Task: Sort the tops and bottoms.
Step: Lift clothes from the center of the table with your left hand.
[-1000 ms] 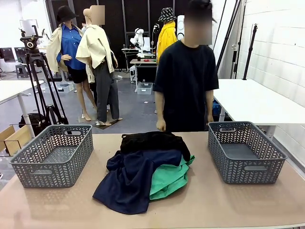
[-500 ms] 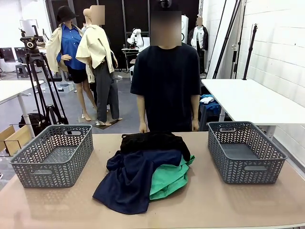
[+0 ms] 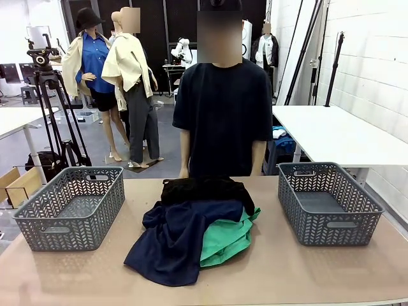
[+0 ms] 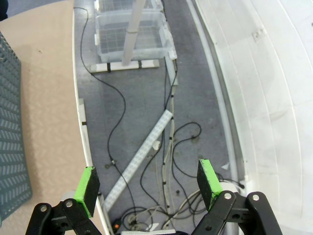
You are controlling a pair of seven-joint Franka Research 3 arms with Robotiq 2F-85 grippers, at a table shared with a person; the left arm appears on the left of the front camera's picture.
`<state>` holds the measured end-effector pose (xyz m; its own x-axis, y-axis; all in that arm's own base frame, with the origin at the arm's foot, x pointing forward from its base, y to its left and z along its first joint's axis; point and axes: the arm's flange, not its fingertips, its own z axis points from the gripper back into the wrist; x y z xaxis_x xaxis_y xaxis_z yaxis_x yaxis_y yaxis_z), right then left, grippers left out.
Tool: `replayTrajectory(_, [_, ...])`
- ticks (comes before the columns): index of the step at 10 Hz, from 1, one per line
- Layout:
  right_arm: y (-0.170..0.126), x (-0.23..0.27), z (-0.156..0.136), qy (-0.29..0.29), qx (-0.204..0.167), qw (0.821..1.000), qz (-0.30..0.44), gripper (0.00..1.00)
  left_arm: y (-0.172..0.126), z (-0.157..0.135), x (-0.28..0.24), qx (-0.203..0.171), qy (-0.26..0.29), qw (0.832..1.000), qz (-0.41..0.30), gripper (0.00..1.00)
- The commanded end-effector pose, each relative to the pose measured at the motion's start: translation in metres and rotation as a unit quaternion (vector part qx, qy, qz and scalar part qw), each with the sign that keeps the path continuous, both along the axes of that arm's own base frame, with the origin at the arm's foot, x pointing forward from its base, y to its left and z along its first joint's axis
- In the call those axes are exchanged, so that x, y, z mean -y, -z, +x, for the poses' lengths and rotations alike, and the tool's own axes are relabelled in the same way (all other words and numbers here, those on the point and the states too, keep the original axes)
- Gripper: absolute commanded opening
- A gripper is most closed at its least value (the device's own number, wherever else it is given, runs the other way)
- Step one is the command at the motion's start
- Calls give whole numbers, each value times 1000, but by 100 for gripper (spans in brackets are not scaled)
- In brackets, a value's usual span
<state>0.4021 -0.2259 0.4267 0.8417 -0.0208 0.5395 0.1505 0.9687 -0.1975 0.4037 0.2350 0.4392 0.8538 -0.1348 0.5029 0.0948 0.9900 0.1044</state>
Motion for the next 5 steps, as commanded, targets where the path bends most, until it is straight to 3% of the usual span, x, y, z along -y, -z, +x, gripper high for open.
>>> replayTrajectory(1, [0,2,1,0,-3,1000,-2,100,1,-1,-2,0,-2,1000,0,100])
replayTrajectory(5, [0,2,1,0,-3,1000,-2,100,1,-1,-2,0,-2,1000,0,100])
